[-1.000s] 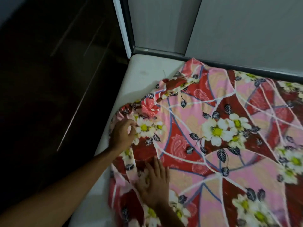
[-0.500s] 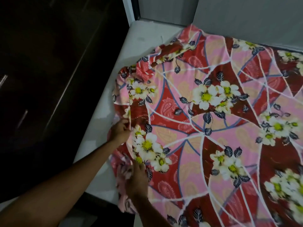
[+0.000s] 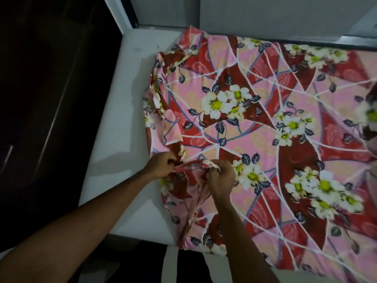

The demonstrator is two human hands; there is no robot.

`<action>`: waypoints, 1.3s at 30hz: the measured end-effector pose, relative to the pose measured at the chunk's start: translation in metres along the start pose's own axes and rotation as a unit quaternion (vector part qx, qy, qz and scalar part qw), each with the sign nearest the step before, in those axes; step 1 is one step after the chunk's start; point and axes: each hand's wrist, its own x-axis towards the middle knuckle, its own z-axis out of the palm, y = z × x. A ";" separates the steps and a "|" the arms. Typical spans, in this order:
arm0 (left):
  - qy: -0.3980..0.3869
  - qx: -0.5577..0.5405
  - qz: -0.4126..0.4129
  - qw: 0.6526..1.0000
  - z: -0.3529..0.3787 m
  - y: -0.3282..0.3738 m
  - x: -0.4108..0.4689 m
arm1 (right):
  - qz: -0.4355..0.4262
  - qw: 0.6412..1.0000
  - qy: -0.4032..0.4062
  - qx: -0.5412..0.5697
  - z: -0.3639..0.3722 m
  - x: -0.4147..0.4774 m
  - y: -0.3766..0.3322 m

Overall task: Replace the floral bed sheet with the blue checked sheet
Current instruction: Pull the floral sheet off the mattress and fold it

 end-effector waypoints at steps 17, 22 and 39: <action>0.148 -0.173 -0.193 0.954 -0.002 -0.061 -0.006 | 0.021 0.926 -0.229 -0.300 0.090 -0.110 0.052; 0.163 -0.202 -0.218 0.941 0.017 -0.050 0.002 | -0.047 0.937 -0.285 -0.196 0.088 -0.113 0.053; 0.148 -0.040 -0.277 0.948 0.054 -0.069 -0.091 | 0.015 0.836 -0.506 -0.210 0.095 -0.053 0.007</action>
